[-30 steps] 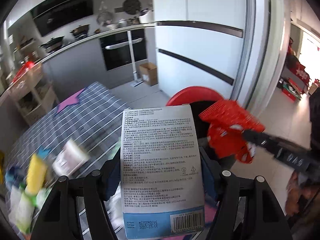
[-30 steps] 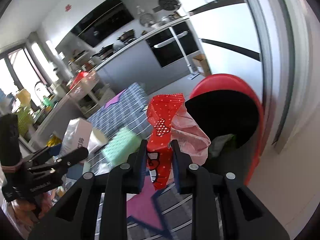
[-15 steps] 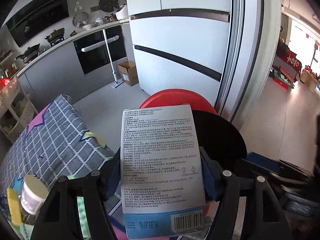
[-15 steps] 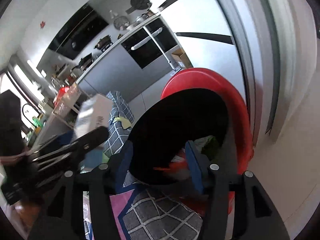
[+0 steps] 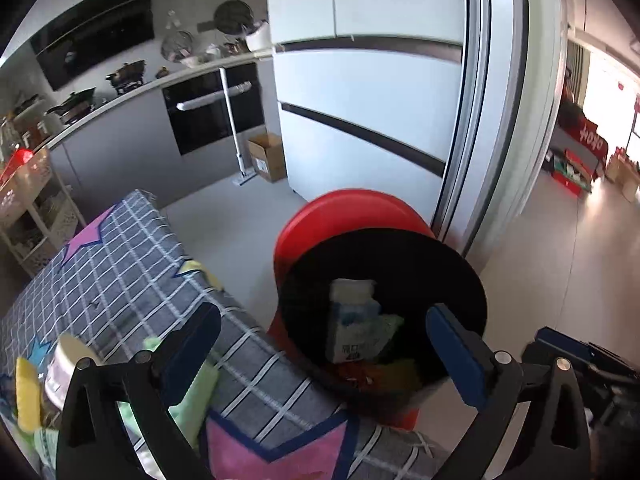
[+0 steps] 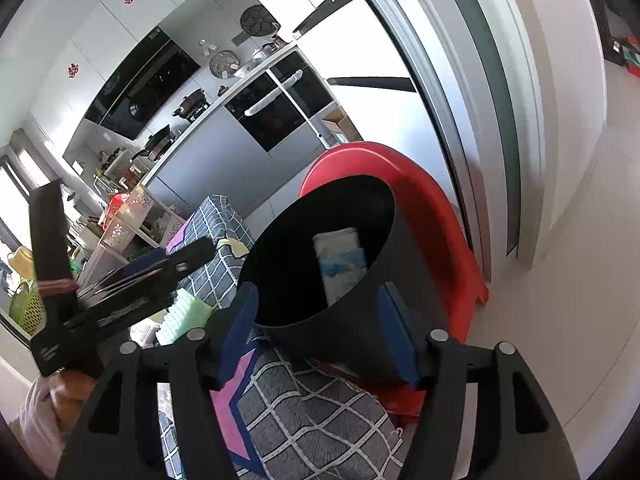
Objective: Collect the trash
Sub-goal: 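Carry both items over the black bin and release them, then grasp the white paper cup with right tool while left tool reaches the blue wrapper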
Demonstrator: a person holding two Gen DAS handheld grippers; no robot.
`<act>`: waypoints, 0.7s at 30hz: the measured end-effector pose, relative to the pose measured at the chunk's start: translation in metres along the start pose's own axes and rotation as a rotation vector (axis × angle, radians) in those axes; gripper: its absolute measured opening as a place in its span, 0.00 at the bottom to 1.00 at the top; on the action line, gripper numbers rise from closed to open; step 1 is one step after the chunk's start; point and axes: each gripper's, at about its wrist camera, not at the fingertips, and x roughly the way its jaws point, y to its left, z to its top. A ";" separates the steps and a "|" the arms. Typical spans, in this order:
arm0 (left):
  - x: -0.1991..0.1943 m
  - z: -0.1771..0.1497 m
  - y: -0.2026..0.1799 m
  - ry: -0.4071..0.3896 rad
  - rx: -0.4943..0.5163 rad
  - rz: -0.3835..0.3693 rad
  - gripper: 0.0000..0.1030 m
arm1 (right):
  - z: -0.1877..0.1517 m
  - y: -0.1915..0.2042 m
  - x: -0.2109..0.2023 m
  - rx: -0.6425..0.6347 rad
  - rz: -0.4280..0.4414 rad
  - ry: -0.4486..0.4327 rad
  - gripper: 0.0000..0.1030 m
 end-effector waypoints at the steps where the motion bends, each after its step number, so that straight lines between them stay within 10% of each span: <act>1: -0.009 -0.006 0.006 -0.009 -0.007 -0.005 1.00 | -0.001 0.004 0.000 -0.004 0.003 0.001 0.71; 7: -0.057 -0.051 0.052 -0.022 -0.080 -0.054 1.00 | -0.010 0.040 0.006 -0.073 0.031 0.039 1.00; 12: -0.090 -0.099 0.087 0.029 -0.139 -0.078 1.00 | -0.029 0.093 0.015 -0.234 0.066 0.094 1.00; 21: -0.135 -0.182 0.174 0.077 -0.263 0.219 1.00 | -0.073 0.181 0.046 -0.419 0.120 0.244 1.00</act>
